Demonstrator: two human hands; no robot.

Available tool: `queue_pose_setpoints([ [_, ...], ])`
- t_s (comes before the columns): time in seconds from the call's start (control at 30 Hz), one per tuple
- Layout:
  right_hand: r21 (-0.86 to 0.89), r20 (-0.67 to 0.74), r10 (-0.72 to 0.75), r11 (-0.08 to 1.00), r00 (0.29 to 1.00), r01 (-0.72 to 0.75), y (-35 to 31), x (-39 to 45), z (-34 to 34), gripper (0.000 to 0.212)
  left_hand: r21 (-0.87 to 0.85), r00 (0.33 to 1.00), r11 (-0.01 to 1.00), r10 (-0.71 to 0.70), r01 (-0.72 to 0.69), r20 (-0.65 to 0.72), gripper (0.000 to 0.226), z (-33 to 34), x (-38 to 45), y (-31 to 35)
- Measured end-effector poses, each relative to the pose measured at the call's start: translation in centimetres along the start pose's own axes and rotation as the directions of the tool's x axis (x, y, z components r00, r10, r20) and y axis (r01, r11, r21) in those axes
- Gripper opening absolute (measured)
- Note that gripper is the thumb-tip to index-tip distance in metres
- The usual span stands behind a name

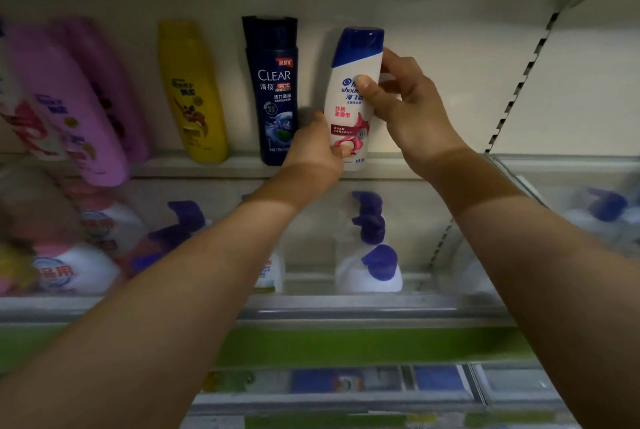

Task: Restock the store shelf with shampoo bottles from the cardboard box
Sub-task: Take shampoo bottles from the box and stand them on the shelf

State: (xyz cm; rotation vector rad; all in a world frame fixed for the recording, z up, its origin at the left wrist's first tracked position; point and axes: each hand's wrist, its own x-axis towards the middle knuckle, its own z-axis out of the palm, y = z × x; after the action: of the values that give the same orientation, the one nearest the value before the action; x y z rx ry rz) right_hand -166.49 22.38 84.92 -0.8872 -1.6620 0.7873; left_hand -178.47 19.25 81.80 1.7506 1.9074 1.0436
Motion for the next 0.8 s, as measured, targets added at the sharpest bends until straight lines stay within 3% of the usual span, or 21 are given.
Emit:
queue_pose_setpoints([
  [0.3,0.165,-0.136,0.08,0.985,0.987,-0.057,0.6,0.6,0.3,0.039,0.03,0.989,0.999,-0.03,0.035,-0.145,0.043,1.0,0.9,0.1],
  [0.43,0.205,-0.221,0.132,0.975,0.966,-0.086,0.4,0.3,0.7,0.032,0.021,0.978,0.998,-0.049,0.054,-0.201,0.058,1.5,1.1,0.1],
  [0.53,0.194,-0.262,0.159,0.975,0.952,-0.11,0.3,0.2,0.9,0.025,0.037,0.977,0.997,-0.054,0.063,-0.208,0.061,1.7,1.1,0.2],
  [0.8,0.103,-0.244,0.186,0.981,0.952,-0.165,-0.1,0.0,1.0,0.032,0.068,0.973,0.996,-0.038,0.055,-0.228,0.051,1.9,0.7,0.4],
])
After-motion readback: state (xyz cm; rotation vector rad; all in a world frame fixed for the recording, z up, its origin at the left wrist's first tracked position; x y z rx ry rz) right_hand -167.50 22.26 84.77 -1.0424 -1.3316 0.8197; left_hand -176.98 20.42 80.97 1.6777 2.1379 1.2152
